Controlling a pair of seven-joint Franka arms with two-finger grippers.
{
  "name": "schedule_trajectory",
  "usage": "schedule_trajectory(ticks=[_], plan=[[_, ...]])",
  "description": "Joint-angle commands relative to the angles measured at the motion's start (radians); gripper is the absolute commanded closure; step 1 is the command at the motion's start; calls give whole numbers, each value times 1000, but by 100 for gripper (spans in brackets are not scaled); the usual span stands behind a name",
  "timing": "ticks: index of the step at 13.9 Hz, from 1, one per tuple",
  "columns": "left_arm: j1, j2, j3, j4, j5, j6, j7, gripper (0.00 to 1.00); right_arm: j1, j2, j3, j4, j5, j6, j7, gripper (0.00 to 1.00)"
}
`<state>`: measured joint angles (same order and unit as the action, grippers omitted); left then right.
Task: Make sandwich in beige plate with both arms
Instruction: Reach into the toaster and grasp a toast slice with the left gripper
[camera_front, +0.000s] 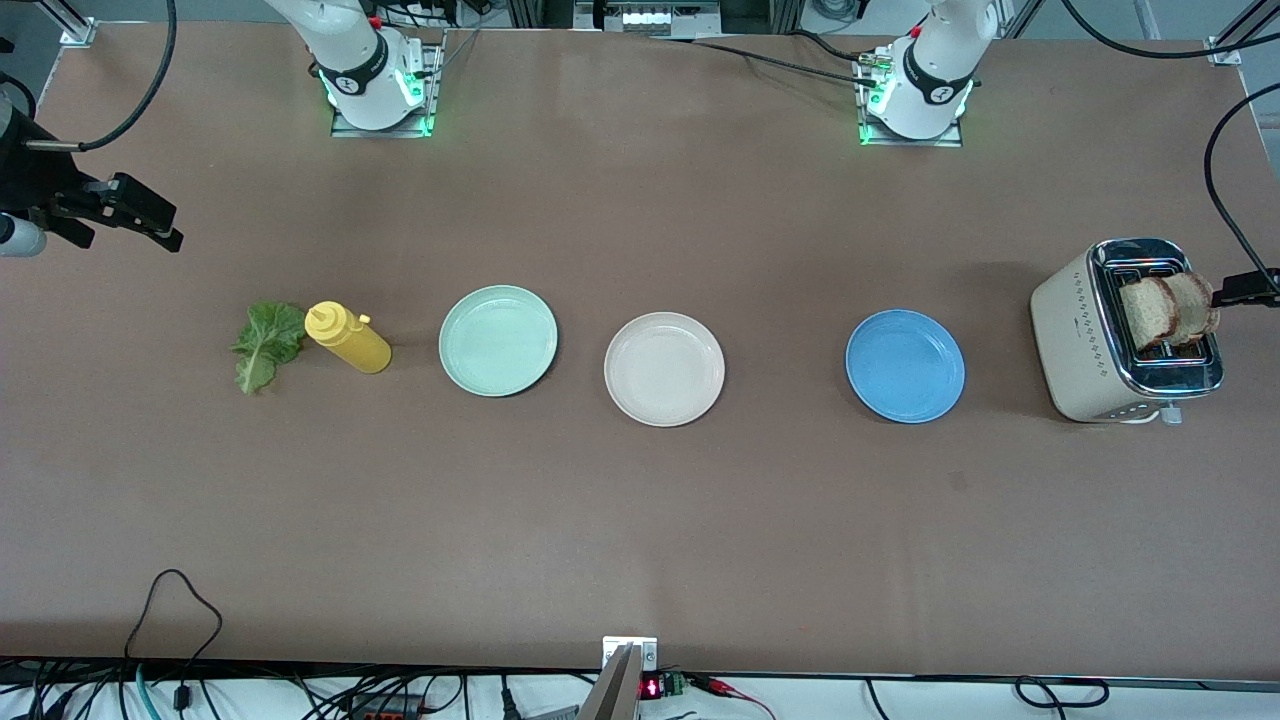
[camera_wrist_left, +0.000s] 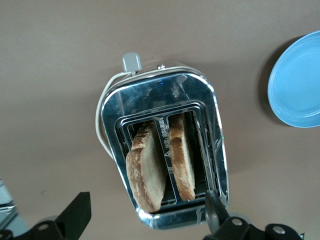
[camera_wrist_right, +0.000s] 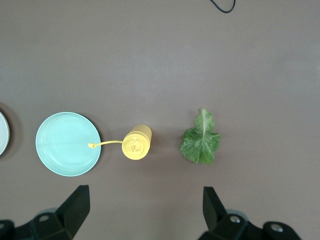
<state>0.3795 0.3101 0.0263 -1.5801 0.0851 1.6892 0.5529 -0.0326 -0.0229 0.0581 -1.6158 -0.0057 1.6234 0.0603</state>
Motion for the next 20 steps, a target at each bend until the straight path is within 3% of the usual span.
schedule_trajectory(ticks=[1, 6, 14, 16, 18, 20], plan=[[56, 14, -13, -59, -45, 102, 85, 0, -1, 1, 6, 16, -13, -14, 1, 0], [90, 21, -13, -139, -97, 170, 90, 5, -1, 0, 8, 16, -13, -16, 1, 0], [113, 29, -11, -143, -97, 175, 90, 18, -1, 0, 8, 16, -13, -16, 1, 0], [113, 37, -11, -143, -97, 175, 90, 35, -1, 1, 8, 14, -13, -16, 1, 0], [111, 38, -12, -143, -97, 167, 91, 65, -1, 0, 8, 13, -13, -16, 1, 0], [111, 38, -16, -143, -97, 150, 96, 83, -1, 0, 8, 11, -13, -14, 1, 0]])
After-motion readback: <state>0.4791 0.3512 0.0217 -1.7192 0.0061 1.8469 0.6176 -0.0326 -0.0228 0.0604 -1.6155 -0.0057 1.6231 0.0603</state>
